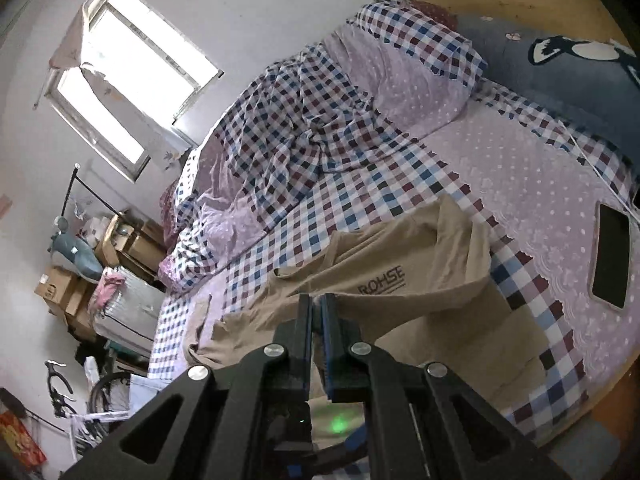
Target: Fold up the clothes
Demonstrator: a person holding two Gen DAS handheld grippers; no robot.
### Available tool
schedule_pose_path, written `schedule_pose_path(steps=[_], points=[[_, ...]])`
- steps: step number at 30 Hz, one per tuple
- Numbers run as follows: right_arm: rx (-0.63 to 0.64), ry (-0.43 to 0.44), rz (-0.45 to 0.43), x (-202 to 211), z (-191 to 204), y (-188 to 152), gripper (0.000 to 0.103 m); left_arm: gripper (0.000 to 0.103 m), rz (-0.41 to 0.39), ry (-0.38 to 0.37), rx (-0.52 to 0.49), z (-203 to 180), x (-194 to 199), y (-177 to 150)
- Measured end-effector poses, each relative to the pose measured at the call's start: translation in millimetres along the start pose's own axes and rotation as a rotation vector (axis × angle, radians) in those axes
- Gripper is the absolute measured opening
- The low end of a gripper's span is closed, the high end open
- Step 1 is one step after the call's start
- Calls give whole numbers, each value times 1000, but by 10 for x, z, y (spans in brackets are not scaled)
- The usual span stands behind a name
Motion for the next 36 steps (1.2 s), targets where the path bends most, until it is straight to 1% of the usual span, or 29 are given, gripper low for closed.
schedule_pose_path(steps=[3,6,8,10,12,18,20,22,24,26,27,28,29,30,31,32,33,34,35,36], points=[[-14,-1,-3,11,-18,-177,3,86,-21,-54,45,-75,-11,-26],[-66,26,14,0,-57,-393,3,86,-64,-72,54,-153,55,-25],[-87,33,27,-30,-82,-498,3,87,-99,-37,72,-97,106,-44],[-98,31,38,-64,-109,-600,3,87,-111,18,111,27,125,-90],[-97,20,45,-91,-133,-692,3,87,-126,65,128,95,153,-114],[-49,-15,68,-111,-193,-1027,3,87,-253,109,32,-95,479,59],[-37,-20,79,-141,-212,-1124,3,87,-267,124,4,-126,528,96],[-28,-21,92,-171,-228,-1207,3,86,-269,169,-32,-139,537,112],[-24,-15,102,-193,-243,-1286,3,80,-268,224,-63,-131,538,122],[-26,-10,106,-201,-255,-1325,3,70,-269,283,-80,-73,524,125],[-31,-5,105,-202,-273,-1348,3,68,-272,310,-84,-28,508,119],[-33,-4,108,-206,-283,-1368,3,60,-275,337,-86,18,494,111],[-35,-2,111,-212,-293,-1387,3,48,-274,362,-89,56,492,100],[-37,-2,114,-218,-308,-1413,3,43,-274,396,-94,82,505,94],[-41,0,121,-226,-331,-1441,3,32,-278,433,-101,111,518,93],[-45,2,129,-235,-354,-1469,3,24,-282,457,-105,133,536,89],[-50,2,133,-237,-379,-1485,3,22,-285,473,-109,149,557,83],[-54,1,136,-237,-404,-1500,3,17,-286,494,-117,163,564,79],[-59,1,138,-238,-429,-1514,3,9,-284,510,-125,180,567,70],[-63,3,140,-239,-458,-1523,3,6,-283,530,-140,181,563,63]])
Point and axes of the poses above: each gripper's, at about its wrist camera, not at the fingertips, and x roughly against the way its jaws point, z to its left, y to its top, the point moved 4 cm from there along -x, roughly the way its jaws point, and after that the axes turned 5 degrees about -z, right-handed, at the moved point
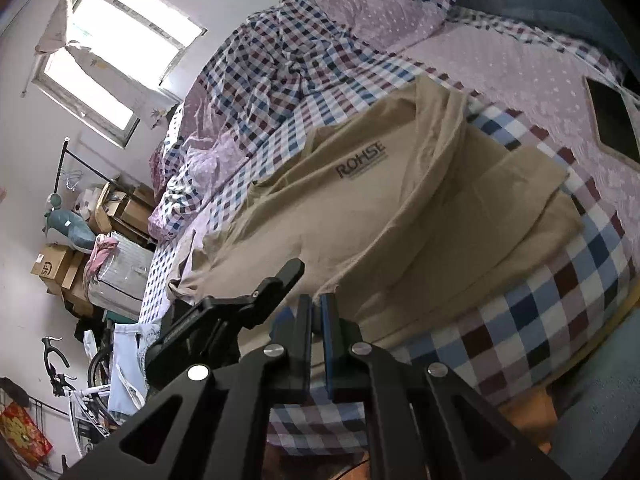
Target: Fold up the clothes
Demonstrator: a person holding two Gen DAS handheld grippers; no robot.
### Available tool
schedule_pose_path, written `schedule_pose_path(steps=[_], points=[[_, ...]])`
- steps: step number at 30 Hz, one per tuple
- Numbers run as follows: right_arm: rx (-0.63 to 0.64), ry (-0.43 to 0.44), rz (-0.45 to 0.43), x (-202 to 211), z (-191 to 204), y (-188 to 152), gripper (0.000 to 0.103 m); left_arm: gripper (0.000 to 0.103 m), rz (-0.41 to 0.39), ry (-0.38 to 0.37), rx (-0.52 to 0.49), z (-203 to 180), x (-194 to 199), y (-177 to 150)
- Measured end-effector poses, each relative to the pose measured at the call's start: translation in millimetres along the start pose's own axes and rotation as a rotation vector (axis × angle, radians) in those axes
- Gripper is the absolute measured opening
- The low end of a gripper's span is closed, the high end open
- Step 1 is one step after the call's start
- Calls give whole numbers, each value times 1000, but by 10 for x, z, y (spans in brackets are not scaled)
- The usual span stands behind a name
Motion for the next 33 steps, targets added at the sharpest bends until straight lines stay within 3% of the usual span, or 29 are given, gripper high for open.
schedule_pose_path(steps=[6,11,13,15,17,21,25,28,33], points=[[-25,19,13,-37,-183,-51,6,1,-52,55,-161,-226,78,-24],[-3,4,53,-152,-358,-71,15,1,-85,89,-429,-694,84,-143],[31,-19,56,-188,-463,-5,24,1,-103,100,-552,-920,106,-199],[95,-57,31,-192,-570,161,41,1,-119,100,-636,-1110,126,-218],[177,-108,-3,-199,-684,407,45,1,-133,96,-711,-1312,113,-209],[378,-239,-47,-395,-905,1018,47,1,-133,42,-794,-1722,91,-134],[564,-364,-30,-827,-1134,1434,48,1,-127,11,-847,-2167,23,-7],[593,-369,28,-1174,-1319,1593,48,1,-131,24,-875,-2482,-12,153],[599,-314,60,-1402,-1415,1766,48,1,-168,77,-877,-2759,2,507]])
Point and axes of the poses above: each gripper's, at about its wrist camera, not at the fingertips, and x roughly against the way its jaws point, z to its left, y to its top, the point moved 4 cm from there along -x, roughly the way its jaws point, and after that the axes turned 5 degrees about -z, right-handed, at the moved point
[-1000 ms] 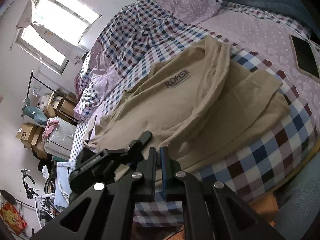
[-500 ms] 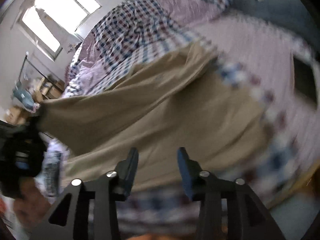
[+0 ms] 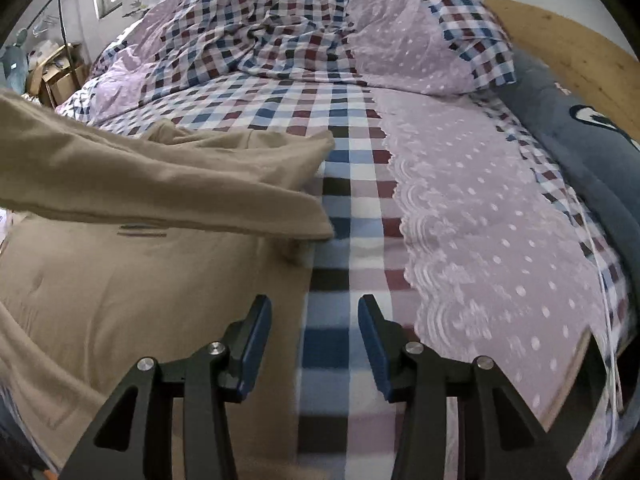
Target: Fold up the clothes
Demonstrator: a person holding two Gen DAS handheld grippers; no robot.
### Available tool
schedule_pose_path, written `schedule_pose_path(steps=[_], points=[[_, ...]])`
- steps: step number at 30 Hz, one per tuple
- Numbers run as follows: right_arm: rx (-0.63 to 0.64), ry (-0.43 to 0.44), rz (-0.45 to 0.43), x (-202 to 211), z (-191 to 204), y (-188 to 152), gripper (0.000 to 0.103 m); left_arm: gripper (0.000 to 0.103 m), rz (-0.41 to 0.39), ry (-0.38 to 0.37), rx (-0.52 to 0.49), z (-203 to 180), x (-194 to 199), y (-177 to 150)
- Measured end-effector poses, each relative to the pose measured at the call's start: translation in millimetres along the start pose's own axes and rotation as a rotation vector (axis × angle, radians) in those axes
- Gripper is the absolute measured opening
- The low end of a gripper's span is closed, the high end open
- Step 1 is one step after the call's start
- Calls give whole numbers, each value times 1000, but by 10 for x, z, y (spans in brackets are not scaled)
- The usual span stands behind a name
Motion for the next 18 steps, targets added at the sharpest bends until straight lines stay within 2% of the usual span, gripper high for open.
schedule_pose_path(steps=[4,10,15,18], points=[[49,36,-12,-92,24,157,48,1,-39,29,21,168,40,251],[77,92,-28,-167,104,248,48,1,-115,119,38,512,279,509],[226,113,8,-261,360,145,48,1,-107,197,75,893,313,515],[275,121,2,-275,475,123,48,1,-98,213,91,1035,310,479]])
Point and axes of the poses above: each gripper's, at about its wrist camera, not at the fingertips, and x roughly against the way its jaws point, z to its left, y to its top, the point moved 4 cm from there along -x, roughly the way its jaws point, and after that the axes turned 5 degrees about -z, right-handed, at the moved point
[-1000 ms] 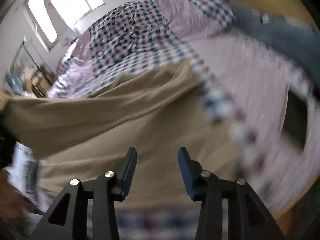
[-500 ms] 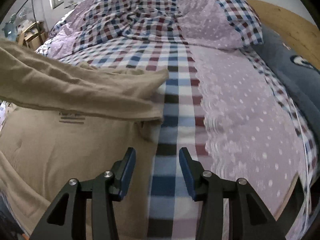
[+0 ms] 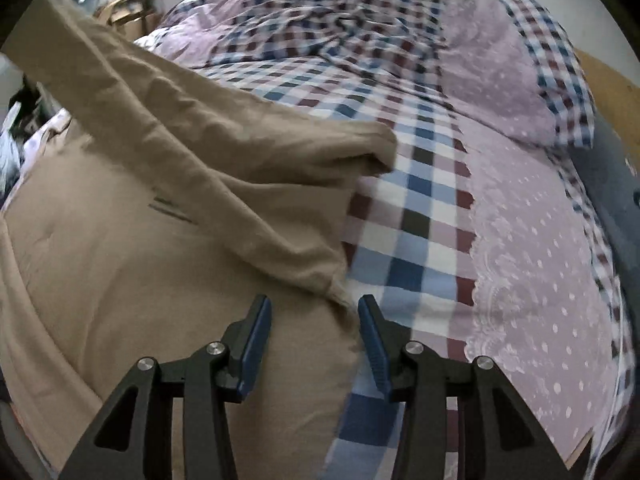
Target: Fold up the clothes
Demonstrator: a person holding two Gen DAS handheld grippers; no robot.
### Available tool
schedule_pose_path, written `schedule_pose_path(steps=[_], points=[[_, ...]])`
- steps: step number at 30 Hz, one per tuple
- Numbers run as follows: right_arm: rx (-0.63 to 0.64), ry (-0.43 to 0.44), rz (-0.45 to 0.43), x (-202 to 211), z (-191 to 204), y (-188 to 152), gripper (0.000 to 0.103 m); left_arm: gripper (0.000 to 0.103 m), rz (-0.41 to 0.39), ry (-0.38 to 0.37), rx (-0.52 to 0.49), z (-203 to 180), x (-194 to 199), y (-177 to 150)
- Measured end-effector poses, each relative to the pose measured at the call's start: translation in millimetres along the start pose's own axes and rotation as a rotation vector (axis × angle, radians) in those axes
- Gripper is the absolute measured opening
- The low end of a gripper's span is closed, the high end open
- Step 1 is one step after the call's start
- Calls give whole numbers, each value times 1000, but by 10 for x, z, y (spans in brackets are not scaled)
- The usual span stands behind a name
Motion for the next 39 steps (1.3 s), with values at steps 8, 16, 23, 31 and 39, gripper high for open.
schedule_pose_path(steps=[8,16,23,31,39], points=[[-54,-149,75,-25,-220,-96,7,1,28,35,53,356,85,-192],[-321,-25,8,389,-776,-138,28,1,106,269,113,1335,91,-834],[-468,252,-78,73,-1019,562,51,1,85,265,238,1827,118,-1033],[-541,448,58,-827,-1107,1069,51,1,107,224,187,1739,41,-1012],[-445,502,173,-1268,-976,1009,52,1,116,220,214,1818,12,-1001]])
Point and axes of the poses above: each gripper's, at about its wrist camera, not at the fingertips, and x roughly against the way its jaws point, z to its left, y to its top, the point moved 4 cm from there along -x, roughly the way its jaws point, and after that the axes turned 5 degrees about -z, right-handed, at the moved point
